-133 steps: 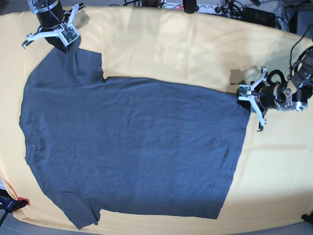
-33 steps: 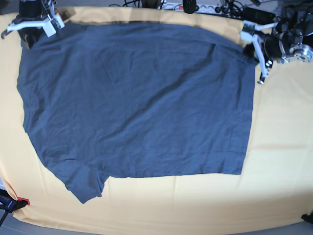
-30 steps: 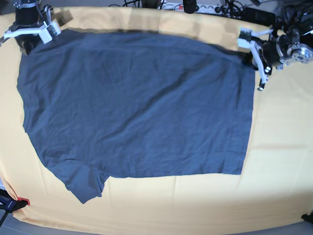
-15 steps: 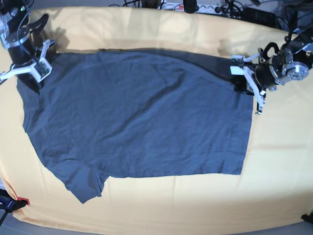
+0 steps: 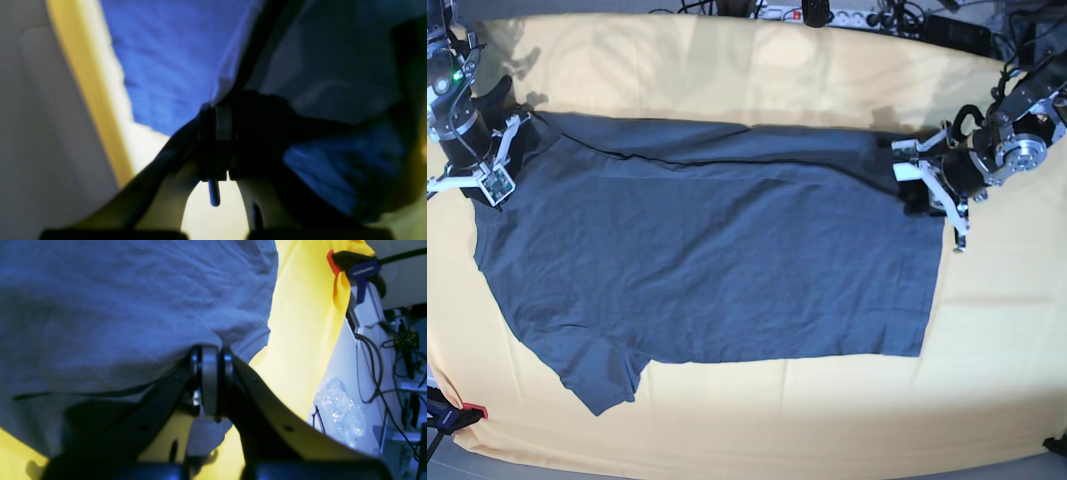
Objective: Fold the T-shirt properly
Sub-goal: 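Lower the held edge back over the shirt body with both grippers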
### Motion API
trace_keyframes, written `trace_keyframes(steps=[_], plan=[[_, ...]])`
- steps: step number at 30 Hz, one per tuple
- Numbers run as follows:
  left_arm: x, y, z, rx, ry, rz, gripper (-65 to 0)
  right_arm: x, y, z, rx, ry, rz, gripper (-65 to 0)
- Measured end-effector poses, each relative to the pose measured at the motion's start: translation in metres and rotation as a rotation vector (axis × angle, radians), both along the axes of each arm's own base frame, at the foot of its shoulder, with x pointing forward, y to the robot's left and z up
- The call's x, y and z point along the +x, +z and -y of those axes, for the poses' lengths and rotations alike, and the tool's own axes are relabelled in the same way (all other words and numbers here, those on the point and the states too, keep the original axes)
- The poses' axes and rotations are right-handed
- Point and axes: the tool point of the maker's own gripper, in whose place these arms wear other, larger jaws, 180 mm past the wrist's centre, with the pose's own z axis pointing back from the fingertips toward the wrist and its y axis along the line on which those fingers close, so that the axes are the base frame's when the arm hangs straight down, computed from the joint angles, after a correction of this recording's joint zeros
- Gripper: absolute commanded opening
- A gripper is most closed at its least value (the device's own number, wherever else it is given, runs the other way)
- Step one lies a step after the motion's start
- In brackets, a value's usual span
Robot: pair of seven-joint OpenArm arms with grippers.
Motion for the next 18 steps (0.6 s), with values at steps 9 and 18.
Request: trace_keyframes(steps=[9,18], plan=[[0.014,0.016,0.003,-0.037,0.012,0.024,-65.0,0.003,0.000,-0.006,0.016,-0.011,0.019,-65.0],[0.013,0.008,-0.004,-0.039,0.033,-0.012,-65.0,0.009,0.009,0.007,0.009,-0.092,0.081,-60.0]])
